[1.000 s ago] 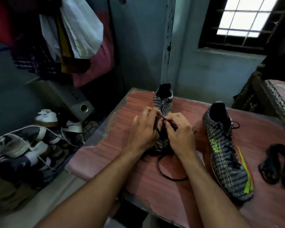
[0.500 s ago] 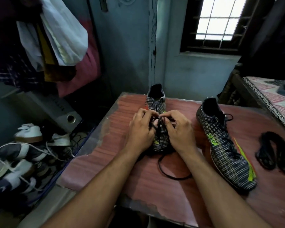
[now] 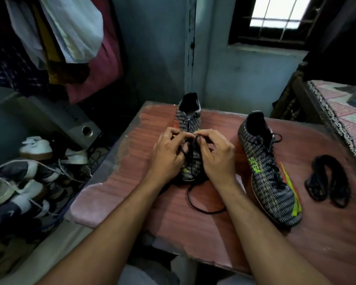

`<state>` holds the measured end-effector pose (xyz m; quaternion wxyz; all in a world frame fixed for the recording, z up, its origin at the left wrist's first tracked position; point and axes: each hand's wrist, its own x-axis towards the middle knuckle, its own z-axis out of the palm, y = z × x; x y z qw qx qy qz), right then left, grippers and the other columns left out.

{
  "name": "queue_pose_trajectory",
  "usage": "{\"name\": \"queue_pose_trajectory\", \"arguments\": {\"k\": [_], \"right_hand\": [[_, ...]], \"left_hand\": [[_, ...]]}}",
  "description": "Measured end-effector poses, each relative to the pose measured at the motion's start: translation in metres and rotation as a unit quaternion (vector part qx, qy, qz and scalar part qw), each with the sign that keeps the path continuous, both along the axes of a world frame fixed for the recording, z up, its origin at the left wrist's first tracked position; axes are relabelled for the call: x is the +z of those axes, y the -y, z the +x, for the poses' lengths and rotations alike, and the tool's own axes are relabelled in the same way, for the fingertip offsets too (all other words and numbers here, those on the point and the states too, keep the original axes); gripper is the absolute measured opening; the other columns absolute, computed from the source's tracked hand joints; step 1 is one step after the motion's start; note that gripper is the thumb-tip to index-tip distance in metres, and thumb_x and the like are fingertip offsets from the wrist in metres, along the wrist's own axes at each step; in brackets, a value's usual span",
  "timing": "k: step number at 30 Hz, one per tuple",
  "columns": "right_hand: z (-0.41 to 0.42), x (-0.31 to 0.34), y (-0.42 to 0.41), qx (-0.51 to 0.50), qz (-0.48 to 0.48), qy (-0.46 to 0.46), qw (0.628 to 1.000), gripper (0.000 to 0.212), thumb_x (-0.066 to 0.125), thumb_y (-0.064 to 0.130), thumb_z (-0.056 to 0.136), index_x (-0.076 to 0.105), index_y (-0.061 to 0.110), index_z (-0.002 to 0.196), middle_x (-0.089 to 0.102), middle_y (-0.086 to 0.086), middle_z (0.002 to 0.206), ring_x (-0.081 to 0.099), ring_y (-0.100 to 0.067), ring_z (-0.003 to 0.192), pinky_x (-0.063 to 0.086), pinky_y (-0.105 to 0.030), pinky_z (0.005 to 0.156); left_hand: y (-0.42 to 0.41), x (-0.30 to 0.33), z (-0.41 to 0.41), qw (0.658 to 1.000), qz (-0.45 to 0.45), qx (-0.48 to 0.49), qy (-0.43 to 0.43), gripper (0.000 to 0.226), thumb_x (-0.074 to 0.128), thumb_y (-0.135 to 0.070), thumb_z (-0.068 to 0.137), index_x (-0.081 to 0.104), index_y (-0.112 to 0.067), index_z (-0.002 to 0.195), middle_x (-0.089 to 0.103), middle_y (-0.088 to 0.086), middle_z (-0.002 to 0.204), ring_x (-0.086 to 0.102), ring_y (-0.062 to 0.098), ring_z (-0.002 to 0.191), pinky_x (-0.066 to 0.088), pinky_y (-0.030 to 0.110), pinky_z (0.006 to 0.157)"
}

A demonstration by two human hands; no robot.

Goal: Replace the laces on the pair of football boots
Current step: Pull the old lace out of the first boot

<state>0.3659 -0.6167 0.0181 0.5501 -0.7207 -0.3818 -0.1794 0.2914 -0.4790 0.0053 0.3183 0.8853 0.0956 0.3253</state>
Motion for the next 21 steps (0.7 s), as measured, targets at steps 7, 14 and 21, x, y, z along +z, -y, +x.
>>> {"name": "queue_pose_trajectory", "arguments": {"k": [7, 14, 21], "right_hand": [[-0.016, 0.011, -0.004, -0.057, 0.034, 0.092, 0.994, 0.013, 0.053, -0.002, 0.099, 0.066, -0.001, 0.102, 0.066, -0.009, 0.093, 0.061, -0.016, 0.087, 0.050, -0.026, 0.082], [-0.015, 0.014, 0.000, -0.069, 0.082, 0.088, 0.990, 0.020, 0.051, 0.009, 0.101, 0.067, -0.002, 0.100, 0.065, -0.001, 0.094, 0.056, -0.001, 0.089, 0.044, -0.009, 0.085], [-0.003, 0.010, 0.002, -0.003, 0.079, 0.006, 0.997, 0.018, 0.063, 0.009, 0.098, 0.076, 0.012, 0.111, 0.075, 0.006, 0.105, 0.072, -0.010, 0.098, 0.061, -0.040, 0.082]], "left_hand": [[0.004, 0.008, -0.008, 0.998, 0.044, -0.034, -0.006, 0.030, 0.054, -0.041, 0.089, 0.058, -0.038, 0.118, 0.055, 0.000, 0.115, 0.056, 0.024, 0.104, 0.050, 0.051, 0.087], [0.007, 0.002, -0.007, 0.982, 0.178, -0.021, 0.064, 0.027, 0.060, -0.038, 0.088, 0.072, -0.022, 0.107, 0.063, 0.003, 0.110, 0.057, 0.026, 0.093, 0.051, 0.046, 0.072], [-0.001, -0.003, -0.003, 0.984, 0.128, -0.020, 0.119, 0.020, 0.067, -0.027, 0.094, 0.076, -0.010, 0.099, 0.067, 0.002, 0.100, 0.058, 0.024, 0.085, 0.051, 0.043, 0.072]]}}
